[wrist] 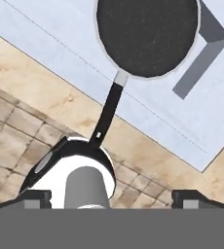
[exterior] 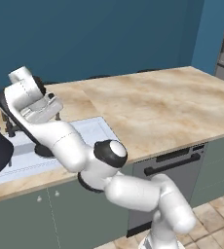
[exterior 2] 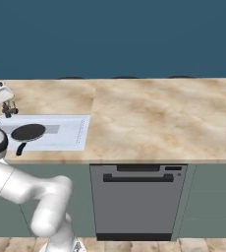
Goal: Move the pot and pan from the stove into the sink.
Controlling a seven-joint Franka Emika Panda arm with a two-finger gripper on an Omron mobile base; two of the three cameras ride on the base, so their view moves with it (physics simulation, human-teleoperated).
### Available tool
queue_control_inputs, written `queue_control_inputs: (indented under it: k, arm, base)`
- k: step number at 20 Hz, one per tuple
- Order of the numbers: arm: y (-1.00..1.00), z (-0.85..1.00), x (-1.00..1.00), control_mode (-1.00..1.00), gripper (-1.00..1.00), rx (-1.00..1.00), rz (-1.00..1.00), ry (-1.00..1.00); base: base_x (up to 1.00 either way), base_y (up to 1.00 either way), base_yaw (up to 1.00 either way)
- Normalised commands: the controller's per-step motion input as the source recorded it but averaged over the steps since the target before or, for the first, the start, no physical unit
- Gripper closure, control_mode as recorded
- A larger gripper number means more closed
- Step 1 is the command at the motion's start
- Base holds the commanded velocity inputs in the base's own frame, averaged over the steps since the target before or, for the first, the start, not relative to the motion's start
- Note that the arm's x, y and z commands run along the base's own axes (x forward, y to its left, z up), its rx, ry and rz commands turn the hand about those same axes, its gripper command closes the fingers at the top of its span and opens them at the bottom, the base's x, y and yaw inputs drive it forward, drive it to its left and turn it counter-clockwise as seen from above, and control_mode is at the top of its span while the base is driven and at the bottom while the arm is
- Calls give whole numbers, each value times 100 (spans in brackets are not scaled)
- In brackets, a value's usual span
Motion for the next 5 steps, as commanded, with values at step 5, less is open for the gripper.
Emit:
queue_control_inputs:
  k: [5]
  arm:
    - [-13, 0, -99, -100, -100, 7, 11, -4]
  base:
    - [0, 0, 0]
